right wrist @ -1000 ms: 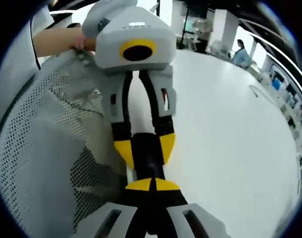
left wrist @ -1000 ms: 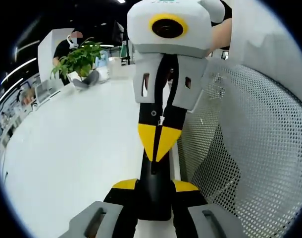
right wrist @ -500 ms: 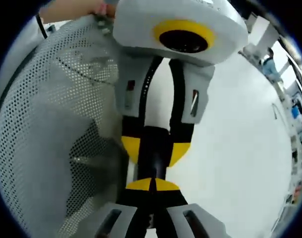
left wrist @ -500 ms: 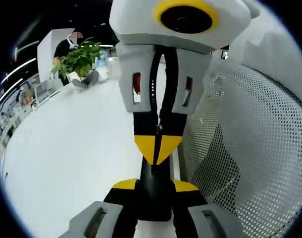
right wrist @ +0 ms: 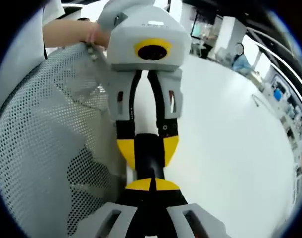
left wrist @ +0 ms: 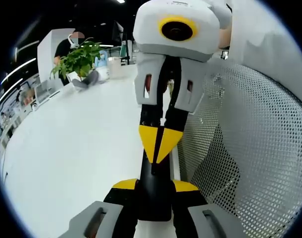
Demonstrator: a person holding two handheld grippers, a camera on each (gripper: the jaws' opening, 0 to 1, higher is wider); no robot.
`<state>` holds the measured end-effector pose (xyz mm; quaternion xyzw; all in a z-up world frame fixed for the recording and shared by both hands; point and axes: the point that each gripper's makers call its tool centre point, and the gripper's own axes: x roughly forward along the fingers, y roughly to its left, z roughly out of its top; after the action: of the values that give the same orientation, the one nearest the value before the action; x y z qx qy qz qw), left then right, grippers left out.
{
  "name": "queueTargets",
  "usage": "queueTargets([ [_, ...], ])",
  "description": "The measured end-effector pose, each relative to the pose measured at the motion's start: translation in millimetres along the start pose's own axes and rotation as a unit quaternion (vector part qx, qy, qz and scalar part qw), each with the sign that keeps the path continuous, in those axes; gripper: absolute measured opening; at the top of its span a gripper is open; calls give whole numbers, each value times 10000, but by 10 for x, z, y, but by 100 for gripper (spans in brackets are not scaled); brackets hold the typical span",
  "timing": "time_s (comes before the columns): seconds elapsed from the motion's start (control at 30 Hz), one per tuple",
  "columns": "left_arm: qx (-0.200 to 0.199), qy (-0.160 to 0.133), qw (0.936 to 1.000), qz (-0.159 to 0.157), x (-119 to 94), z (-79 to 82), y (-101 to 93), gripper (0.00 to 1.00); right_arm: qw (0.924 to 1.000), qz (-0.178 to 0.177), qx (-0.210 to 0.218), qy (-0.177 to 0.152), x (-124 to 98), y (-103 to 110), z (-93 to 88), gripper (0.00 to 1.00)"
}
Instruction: Press the specified remote control buttons in sequence, fully releasing each button before pressing the next.
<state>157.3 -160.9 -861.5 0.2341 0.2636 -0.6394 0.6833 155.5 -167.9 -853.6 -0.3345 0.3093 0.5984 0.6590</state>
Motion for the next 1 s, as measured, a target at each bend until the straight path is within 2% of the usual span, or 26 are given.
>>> queueTargets([
  [0.23, 1, -2, 10000, 1, 1, -4, 2, 25, 9997, 189, 27, -166, 18, -5, 36, 0],
  [0.47, -5, -8, 10000, 2, -1, -2, 2, 25, 9983, 413, -411, -54, 47, 9, 67, 0],
  [0.57, -9, -9, 10000, 2, 0, -3, 5, 25, 9968, 505, -602, 129, 55, 14, 68, 0],
  [0.63, -9, -13, 10000, 1, 1, -5, 7, 25, 9938, 540, -900, 369, 58, 16, 58, 0],
  [0.73, -8, -15, 10000, -1, -1, 0, 6, 25, 9900, 576, -971, 843, 69, 15, 50, 0],
  [0.8, -9, -16, 10000, -2, 2, -1, 7, 25, 9848, 465, -1269, 1089, 82, 12, 50, 0],
  [0.83, -9, -16, 10000, -2, 3, -2, 8, 25, 9805, 364, -1499, 1216, 89, 10, 48, 0],
  [0.87, -5, -16, 10000, -2, 4, -1, 8, 25, 9727, 242, -1931, 1265, 97, 18, 50, 0],
  [0.9, -5, -16, 10000, -2, 3, 0, 7, 25, 9695, 137, -2063, 1316, 97, 20, 47, 0],
  [0.93, -6, -16, 10000, -3, 3, 0, 7, 25, 9676, 39, -2159, 1307, 97, 29, 40, 0],
  [1.0, -10, -9, 10000, 1, 3, -2, 11, 25, 9739, -134, -1928, 1193, 93, 35, 34, 0],
])
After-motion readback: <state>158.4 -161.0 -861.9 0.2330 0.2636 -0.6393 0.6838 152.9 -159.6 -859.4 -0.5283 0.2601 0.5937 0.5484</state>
